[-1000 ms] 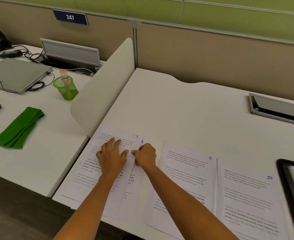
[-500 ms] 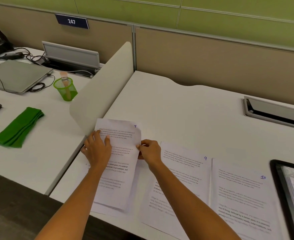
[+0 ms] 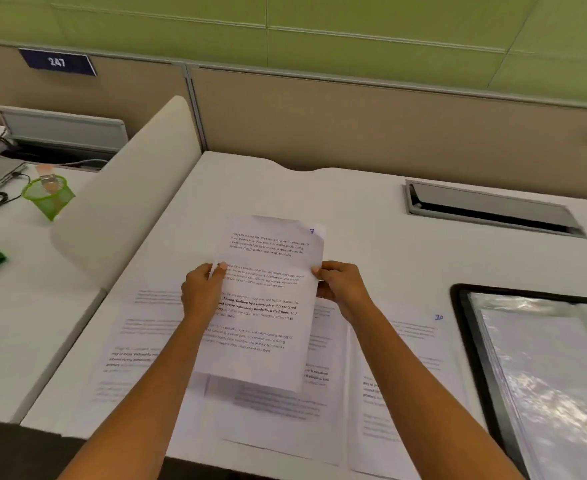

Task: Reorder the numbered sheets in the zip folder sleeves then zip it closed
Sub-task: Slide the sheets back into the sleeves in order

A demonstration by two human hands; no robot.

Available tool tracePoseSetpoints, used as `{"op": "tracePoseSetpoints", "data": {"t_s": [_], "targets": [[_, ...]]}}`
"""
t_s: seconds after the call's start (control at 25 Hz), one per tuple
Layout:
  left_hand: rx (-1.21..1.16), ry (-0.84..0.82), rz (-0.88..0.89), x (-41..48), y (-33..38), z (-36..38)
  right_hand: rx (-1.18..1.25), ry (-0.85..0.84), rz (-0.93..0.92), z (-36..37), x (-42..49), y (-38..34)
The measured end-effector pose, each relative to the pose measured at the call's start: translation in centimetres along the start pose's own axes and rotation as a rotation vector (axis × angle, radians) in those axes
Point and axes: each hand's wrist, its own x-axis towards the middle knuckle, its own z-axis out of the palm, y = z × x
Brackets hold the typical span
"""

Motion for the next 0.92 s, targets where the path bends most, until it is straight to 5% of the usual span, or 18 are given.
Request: {"op": "tracePoseSetpoints", "data": {"t_s": [0.48, 0.92], "targets": [[-0.387, -0.326, -0.017, -11.5, 13.9, 21.7, 0.106, 0.2, -0.05, -26.3, -5.6, -1.7], [-0.333, -0.598, -0.076, -22.3, 20.2, 37.7, 0.045, 0.448, -0.082, -45.8, -9.0, -3.1]]}}
